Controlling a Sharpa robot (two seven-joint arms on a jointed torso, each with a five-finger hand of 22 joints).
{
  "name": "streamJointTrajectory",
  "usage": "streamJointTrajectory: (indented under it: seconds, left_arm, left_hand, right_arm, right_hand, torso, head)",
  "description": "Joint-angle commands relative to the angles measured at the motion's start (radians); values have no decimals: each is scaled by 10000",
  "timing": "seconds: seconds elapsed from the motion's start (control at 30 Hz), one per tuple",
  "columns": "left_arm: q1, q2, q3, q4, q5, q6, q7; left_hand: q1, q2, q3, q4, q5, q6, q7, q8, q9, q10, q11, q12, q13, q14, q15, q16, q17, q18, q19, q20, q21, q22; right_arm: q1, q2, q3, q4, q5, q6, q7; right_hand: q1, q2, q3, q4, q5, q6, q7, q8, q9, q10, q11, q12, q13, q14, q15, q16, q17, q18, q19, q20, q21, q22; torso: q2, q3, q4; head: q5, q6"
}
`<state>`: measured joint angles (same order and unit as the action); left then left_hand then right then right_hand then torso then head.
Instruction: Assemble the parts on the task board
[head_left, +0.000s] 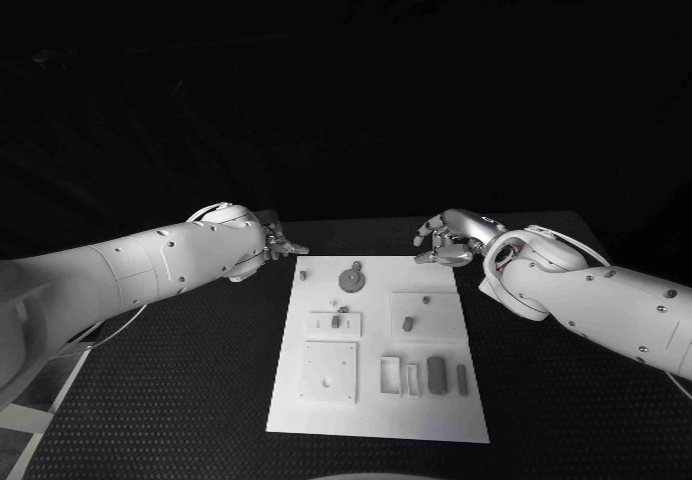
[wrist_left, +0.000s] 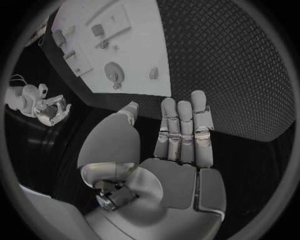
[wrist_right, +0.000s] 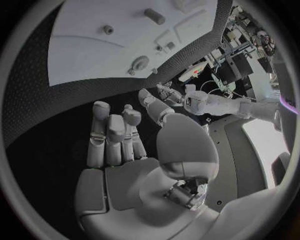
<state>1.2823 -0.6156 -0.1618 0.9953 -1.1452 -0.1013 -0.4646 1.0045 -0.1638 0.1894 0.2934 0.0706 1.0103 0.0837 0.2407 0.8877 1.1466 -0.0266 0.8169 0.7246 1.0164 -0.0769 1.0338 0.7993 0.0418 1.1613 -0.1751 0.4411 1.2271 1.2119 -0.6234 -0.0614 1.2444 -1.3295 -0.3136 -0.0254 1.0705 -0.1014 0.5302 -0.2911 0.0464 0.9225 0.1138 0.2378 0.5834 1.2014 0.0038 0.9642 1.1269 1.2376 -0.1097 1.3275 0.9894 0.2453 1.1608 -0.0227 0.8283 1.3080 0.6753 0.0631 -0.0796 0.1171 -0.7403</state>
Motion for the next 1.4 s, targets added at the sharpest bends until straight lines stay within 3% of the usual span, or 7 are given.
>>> streamJointTrajectory:
  seconds: [0.03,0.27,0.7,0.77,0.9,1.4]
  left_arm:
    - [5,222,2,-279,-485,816,-35]
    - [-22,582,-3,-809,-454,1102,127]
    - [-118,929,-6,-1188,-342,1812,171]
    - [-133,994,-7,-1302,-282,1830,178]
    - [-163,1061,-7,-1449,-228,1868,192]
    - [-331,1253,-9,-1676,-14,2073,302]
  left_hand:
    - [257,123,-251,-7,123,-92,-6,63,-57,-78,2,30,-21,-52,10,41,-21,293,3,20,-65,30]
    - [816,409,-798,-8,295,-271,72,-44,-328,-141,75,32,-44,-114,38,41,-54,269,-9,41,-155,85]
    - [884,656,-1004,-6,326,-161,58,-42,-546,-156,66,54,-50,-137,49,61,-62,273,0,49,-199,119]
    - [954,707,-1090,-6,512,-153,61,-52,-631,-170,67,60,-53,-152,52,69,-64,270,-6,54,-215,140]
    - [1025,752,-1178,-7,870,-160,73,-60,-732,-198,82,63,-59,-178,61,71,-71,266,-17,61,-242,166]
    - [1102,872,-1244,-12,942,-163,79,-54,-801,-209,86,75,-60,-190,65,83,-72,267,-18,64,-258,192]
  right_arm:
    - [2,-5,6,43,31,-55,59]
    - [3,-15,6,104,31,-55,57]
    - [3,11,7,111,31,-60,50]
    - [3,16,7,109,31,-63,49]
    - [3,18,7,108,31,-66,44]
    - [3,48,7,109,31,-65,47]
  right_hand:
    - [35,51,11,13,17,37,65,-16,10,-4,26,-16,-10,-7,81,-59,15,165,36,-21,-39,20]
    - [31,53,8,11,16,37,65,-17,11,-4,26,-15,-10,-7,81,-58,16,165,37,-20,-39,21]
    - [21,64,4,11,17,36,65,-17,12,-4,25,-13,-11,-6,81,-57,17,165,40,-19,-39,22]
    - [21,66,4,11,17,36,64,-17,12,-5,25,-13,-11,-5,80,-57,17,165,40,-19,-39,23]
    - [18,69,3,12,17,36,65,-17,13,-4,25,-12,-11,-5,80,-57,17,165,41,-19,-39,23]
    - [12,77,0,9,17,36,64,-18,15,-5,24,-10,-11,-3,79,-55,19,165,44,-19,-39,25]
  torso:
    - [1,-4,-10]
    - [19,-9,-30]
    - [20,5,-16]
    - [13,1,-18]
    - [9,2,-25]
    - [19,-11,-17]
  head:
    - [1,-19]
    - [-8,-36]
    - [-30,-91]
    - [-29,-109]
    - [-30,-122]
    - [-72,-172]
